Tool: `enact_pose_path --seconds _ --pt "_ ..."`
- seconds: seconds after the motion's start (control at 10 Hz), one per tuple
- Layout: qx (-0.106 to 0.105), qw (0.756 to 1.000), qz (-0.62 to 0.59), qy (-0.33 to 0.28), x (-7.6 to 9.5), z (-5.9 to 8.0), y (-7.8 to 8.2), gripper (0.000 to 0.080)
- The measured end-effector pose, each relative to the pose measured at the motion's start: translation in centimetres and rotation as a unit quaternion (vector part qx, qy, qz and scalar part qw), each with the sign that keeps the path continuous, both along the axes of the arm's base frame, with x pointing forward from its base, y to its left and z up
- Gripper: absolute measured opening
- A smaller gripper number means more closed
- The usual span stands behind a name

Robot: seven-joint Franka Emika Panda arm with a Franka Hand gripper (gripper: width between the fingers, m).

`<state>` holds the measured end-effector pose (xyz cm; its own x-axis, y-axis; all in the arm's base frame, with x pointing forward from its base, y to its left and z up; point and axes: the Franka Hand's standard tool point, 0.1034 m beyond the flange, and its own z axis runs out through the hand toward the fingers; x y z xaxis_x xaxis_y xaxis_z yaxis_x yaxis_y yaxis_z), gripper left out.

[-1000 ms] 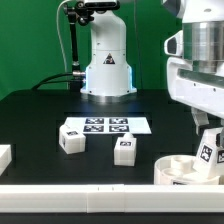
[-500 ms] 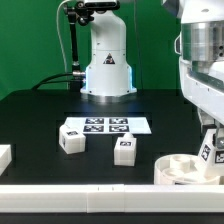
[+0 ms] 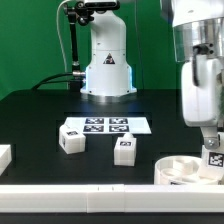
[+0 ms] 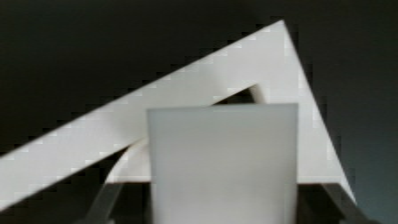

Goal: Assemble stool

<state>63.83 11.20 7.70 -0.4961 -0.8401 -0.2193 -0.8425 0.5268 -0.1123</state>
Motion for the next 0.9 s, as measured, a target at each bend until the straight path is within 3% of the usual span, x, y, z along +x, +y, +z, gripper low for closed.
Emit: enact_pose_path --seconds 0.5,0.6,0.7,0.8,0.9 --pt "0.034 0.994 -0.094 -0.036 -0.06 0.09 0.28 0.034" --pt "0.032 0.995 -0.086 -0.038 -0.06 0.08 0.27 0.034" --pt "0.03 0.996 -0.08 -0.038 -0.09 0.02 0.28 0.0413" --pt "0.025 0.998 -0.052 -0.032 -0.21 -0.01 0.33 0.0413" --pt "0.023 0.999 -0.017 -0.022 -0.26 0.44 0.17 0.0581"
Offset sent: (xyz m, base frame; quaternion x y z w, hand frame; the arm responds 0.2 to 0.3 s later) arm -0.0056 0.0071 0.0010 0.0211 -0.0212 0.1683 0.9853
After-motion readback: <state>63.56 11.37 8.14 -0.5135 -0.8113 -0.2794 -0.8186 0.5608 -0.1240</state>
